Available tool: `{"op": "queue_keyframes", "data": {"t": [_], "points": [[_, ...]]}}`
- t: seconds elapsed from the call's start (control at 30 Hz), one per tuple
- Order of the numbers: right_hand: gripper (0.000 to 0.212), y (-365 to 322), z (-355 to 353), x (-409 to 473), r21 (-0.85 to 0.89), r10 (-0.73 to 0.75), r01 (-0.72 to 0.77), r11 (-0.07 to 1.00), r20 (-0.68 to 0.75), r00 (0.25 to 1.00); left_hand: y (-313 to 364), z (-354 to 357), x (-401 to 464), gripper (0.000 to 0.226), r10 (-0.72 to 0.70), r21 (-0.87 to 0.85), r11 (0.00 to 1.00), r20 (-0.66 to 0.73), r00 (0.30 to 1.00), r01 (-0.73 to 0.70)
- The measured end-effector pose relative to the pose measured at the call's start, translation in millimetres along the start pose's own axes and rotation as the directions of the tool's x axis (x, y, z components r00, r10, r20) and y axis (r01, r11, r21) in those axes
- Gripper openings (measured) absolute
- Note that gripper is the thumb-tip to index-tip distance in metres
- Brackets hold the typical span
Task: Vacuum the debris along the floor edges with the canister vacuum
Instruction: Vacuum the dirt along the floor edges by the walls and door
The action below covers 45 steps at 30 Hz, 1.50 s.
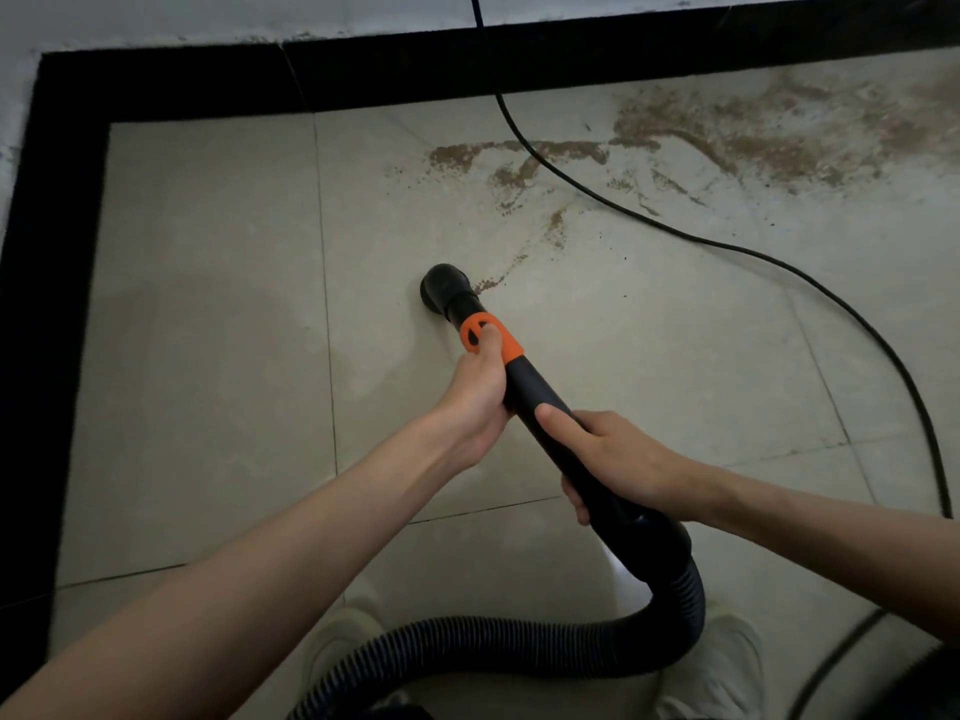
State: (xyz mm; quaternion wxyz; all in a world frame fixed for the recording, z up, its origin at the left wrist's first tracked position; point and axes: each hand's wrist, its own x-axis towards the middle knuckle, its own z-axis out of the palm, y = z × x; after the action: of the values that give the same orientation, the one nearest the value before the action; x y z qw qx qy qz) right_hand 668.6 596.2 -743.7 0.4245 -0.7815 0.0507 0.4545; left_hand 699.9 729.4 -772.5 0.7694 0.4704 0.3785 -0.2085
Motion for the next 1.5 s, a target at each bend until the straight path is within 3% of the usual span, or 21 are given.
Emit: {"op": "queue_keyframes", "data": {"t": [0.23, 0.37, 0.73, 0.93, 1.07, 1.2, 1.33, 1.5], "points": [[0.042, 14, 3, -9, -0.073, -0.037, 0.023, 0.997, -0.194, 0.980, -6, 17, 4, 0.032, -0.070, 0.022, 0.997, 0.062, 0.996, 0.069], [0.041, 6, -5, 1, -0.145, -0.059, 0.020, 0.989, -0.271, 0.961, 7, 29, 18, 0.047, -0.090, -0.010, 0.996, 0.055, 0.994, 0.091], [0.055, -6, -14, 28, -0.478, -0.082, -0.143, 0.867, -0.420, 0.904, 27, 38, 41, 0.051, -0.188, -0.085, 0.977, 0.084, 0.978, 0.195], [0.057, -4, -26, 40, -0.412, -0.058, -0.172, 0.895, -0.491, 0.869, 33, 56, 52, 0.049, -0.162, 0.025, 0.987, 0.147, 0.976, 0.160], [0.058, -1, -36, 46, -0.308, -0.025, -0.149, 0.940, -0.494, 0.869, 40, 68, 54, 0.046, -0.142, 0.108, 0.986, 0.185, 0.972, 0.124], [0.058, -1, -35, 48, -0.313, -0.038, -0.126, 0.941, -0.469, 0.882, 39, 62, 55, 0.044, -0.118, 0.094, 0.990, 0.194, 0.974, 0.101], [0.057, -16, -22, 52, -0.425, -0.097, -0.094, 0.900, -0.406, 0.909, 42, 38, 56, 0.055, -0.070, -0.002, 0.997, 0.125, 0.990, 0.071], [0.051, -39, 4, 51, -0.614, -0.168, -0.038, 0.788, -0.274, 0.947, 41, -8, 44, 0.040, -0.042, -0.162, 0.986, -0.029, 0.999, 0.037]]}}
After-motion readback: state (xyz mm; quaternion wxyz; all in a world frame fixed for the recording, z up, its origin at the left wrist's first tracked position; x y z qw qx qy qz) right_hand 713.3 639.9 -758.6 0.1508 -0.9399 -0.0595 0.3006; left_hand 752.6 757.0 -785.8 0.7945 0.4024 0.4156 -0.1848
